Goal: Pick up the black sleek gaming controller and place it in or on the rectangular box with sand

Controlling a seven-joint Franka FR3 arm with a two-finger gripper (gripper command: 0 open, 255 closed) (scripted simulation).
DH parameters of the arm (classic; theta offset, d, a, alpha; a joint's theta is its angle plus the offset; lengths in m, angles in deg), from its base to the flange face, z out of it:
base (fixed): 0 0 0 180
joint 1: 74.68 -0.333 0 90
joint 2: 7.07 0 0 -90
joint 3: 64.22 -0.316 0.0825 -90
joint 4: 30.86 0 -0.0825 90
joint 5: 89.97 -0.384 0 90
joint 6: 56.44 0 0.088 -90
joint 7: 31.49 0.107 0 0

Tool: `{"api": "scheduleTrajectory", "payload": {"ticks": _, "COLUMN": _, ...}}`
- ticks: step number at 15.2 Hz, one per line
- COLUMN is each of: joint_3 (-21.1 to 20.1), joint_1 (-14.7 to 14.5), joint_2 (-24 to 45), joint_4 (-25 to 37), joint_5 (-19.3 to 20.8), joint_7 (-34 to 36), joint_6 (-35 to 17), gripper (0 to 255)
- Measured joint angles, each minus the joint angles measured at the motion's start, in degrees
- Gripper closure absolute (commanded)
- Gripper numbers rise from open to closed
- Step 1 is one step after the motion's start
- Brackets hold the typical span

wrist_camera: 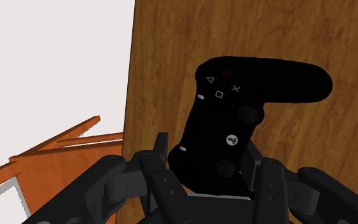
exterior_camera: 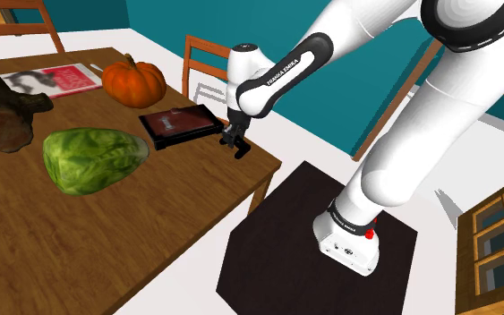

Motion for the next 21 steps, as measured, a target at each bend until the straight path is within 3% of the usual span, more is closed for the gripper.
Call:
{"api": "scheduleTrajectory", "payload": {"ticks": 4, "joint_3": -0.03, "joint_1": -0.03, "joint_2": -0.35, "joint_4": 0.00, "joint_5": -0.11, "joint_7": -0.06, "joint_6": 0.35, "gripper": 255}}
{"api": "scheduleTrajectory", "payload": {"ticks": 21, "joint_3": -0.02, "joint_1": -0.44, "joint_2": -10.13, "joint_4": 4.19, "joint_5": -2.67, "joint_7": -2.94, "joint_6": 14.15, "gripper": 255}}
